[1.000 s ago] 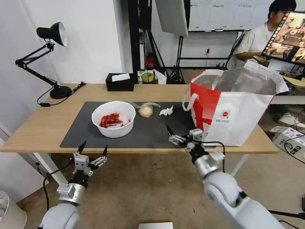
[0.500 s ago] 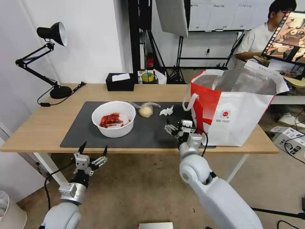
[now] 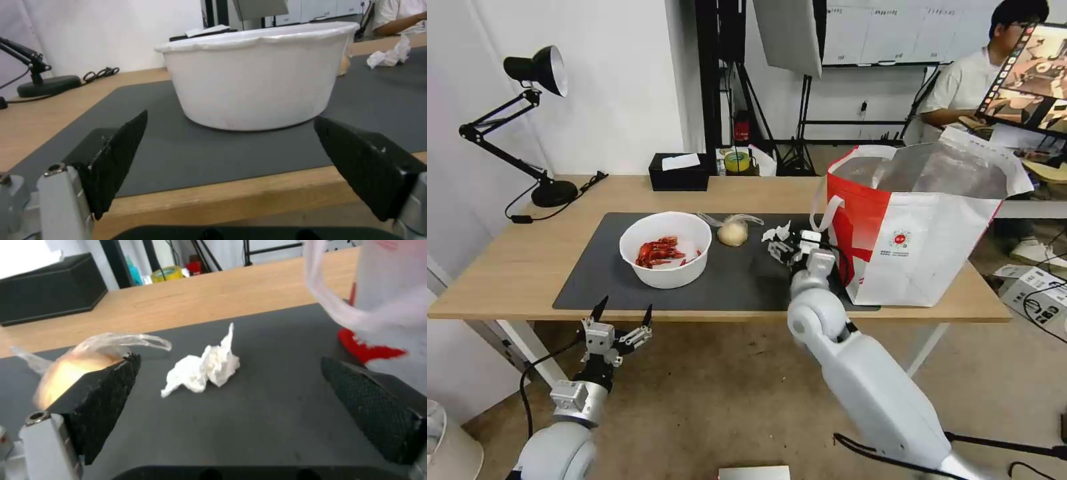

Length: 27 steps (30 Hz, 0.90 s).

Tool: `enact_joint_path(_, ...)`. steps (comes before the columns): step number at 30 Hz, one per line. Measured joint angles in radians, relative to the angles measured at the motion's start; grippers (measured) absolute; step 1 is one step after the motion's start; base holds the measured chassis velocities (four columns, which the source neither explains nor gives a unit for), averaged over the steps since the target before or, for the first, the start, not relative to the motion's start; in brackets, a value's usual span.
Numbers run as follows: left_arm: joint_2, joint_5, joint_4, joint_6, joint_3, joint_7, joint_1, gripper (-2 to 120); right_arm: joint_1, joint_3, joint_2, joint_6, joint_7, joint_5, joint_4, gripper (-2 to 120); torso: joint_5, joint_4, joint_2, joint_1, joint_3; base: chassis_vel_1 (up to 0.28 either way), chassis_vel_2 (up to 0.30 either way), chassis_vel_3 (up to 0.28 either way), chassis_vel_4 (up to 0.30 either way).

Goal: Pick up the trash from the table and place it into the takeout bag.

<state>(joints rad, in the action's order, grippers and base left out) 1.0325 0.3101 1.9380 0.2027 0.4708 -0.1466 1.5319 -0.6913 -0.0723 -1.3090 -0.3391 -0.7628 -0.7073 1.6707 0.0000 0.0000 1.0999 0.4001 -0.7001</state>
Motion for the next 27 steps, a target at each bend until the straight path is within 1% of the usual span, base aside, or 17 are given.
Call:
enact_joint_path(3, 0.005, 0.0, 0.002, -0.008, 0.0, 0.0, 0.002, 100, 0.052, -0.012, -0.022, -0.012, -0.012, -0.005, -0.063, 100, 0.0, 0.0001, 0.0, 0.0, 0.0, 0.0, 0.0, 0.0, 0.0)
enact_joint_path(5, 0.006, 0.0, 0.002, -0.008, 0.0, 0.0, 0.002, 100, 0.059, -0.013, -0.024, -0.014, -0.013, -0.007, -0.071, 100, 0.0, 0.0001, 0.0, 0.0, 0.0, 0.0, 0.0, 0.0, 0.0)
enact_joint_path(7, 0.007, 0.0, 0.005, -0.008, 0.003, 0.0, 0.009, 100, 0.094, -0.023, -0.035, -0.037, -0.015, -0.022, -0.103, 100, 0.0, 0.0, 0.0, 0.0, 0.0, 0.0, 0.0, 0.0, 0.0)
enact_joint_path(16, 0.006, -0.004, 0.01, -0.008, 0.004, 0.0, 0.015, 100, 0.15, -0.057, -0.047, -0.077, -0.013, -0.041, -0.16, 100, 0.0, 0.0, 0.0, 0.0, 0.0, 0.0, 0.0, 0.0, 0.0)
enact_joint_path(19, 0.011, -0.004, 0.01, -0.008, 0.002, 0.001, 0.016, 100, 0.194, -0.082, -0.059, -0.093, -0.002, -0.059, -0.216, 100, 0.0, 0.0, 0.0, 0.0, 0.0, 0.0, 0.0, 0.0, 0.0)
enact_joint_path(24, 0.013, -0.004, 0.01, -0.006, 0.001, 0.001, 0.017, 100, 0.228, -0.095, -0.076, -0.099, 0.005, -0.06, -0.266, 100, 0.0, 0.0, 0.0, 0.0, 0.0, 0.0, 0.0, 0.0, 0.0)
enact_joint_path(27, 0.014, -0.003, 0.01, -0.005, 0.001, 0.002, 0.017, 100, 0.254, -0.107, -0.095, -0.101, 0.006, -0.06, -0.318, 100, 0.0, 0.0, 0.0, 0.0, 0.0, 0.0, 0.0, 0.0, 0.0)
